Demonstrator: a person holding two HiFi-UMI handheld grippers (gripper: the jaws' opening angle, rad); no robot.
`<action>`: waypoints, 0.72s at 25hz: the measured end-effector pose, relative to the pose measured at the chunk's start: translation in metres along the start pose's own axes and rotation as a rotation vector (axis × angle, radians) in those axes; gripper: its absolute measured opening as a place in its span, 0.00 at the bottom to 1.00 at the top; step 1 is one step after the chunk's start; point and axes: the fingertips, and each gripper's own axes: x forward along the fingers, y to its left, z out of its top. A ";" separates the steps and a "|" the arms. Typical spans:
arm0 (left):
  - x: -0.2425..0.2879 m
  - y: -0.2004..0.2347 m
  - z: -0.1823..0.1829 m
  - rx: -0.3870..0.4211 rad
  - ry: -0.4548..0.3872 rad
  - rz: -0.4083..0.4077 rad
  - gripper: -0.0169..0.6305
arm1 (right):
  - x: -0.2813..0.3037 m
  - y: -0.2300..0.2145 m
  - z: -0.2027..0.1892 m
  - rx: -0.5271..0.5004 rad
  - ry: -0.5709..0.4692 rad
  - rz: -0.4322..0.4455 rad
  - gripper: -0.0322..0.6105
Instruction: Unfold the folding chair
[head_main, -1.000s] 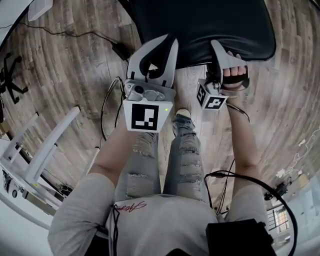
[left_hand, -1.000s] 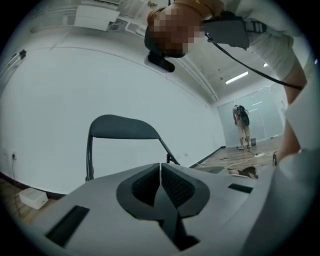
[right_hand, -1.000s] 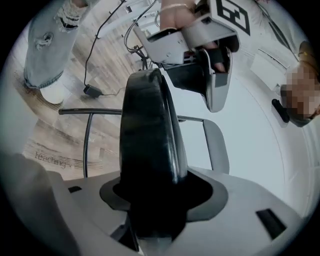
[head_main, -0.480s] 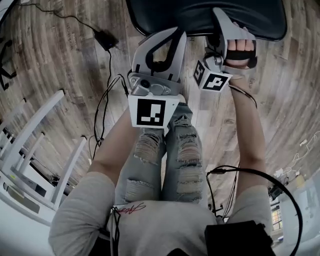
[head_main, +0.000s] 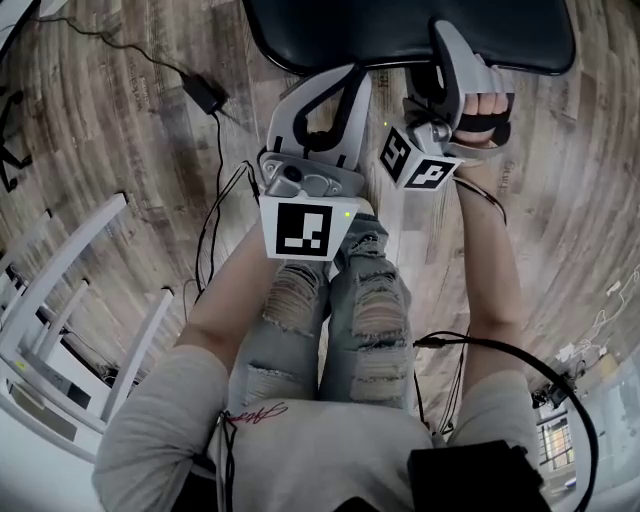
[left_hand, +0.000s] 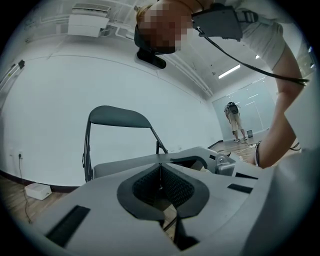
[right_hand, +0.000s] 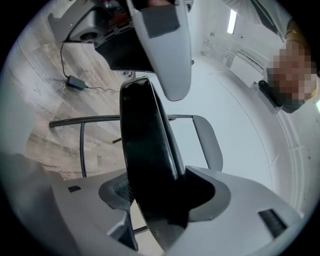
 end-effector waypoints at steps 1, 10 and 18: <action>-0.002 -0.001 -0.002 0.002 0.000 -0.004 0.05 | -0.001 0.000 -0.001 0.020 0.011 -0.001 0.46; -0.024 0.007 0.016 0.005 -0.018 0.031 0.05 | -0.029 0.001 -0.018 0.160 0.108 -0.018 0.46; -0.042 0.017 0.115 -0.067 -0.043 0.084 0.05 | -0.107 -0.112 0.027 0.563 0.123 0.005 0.30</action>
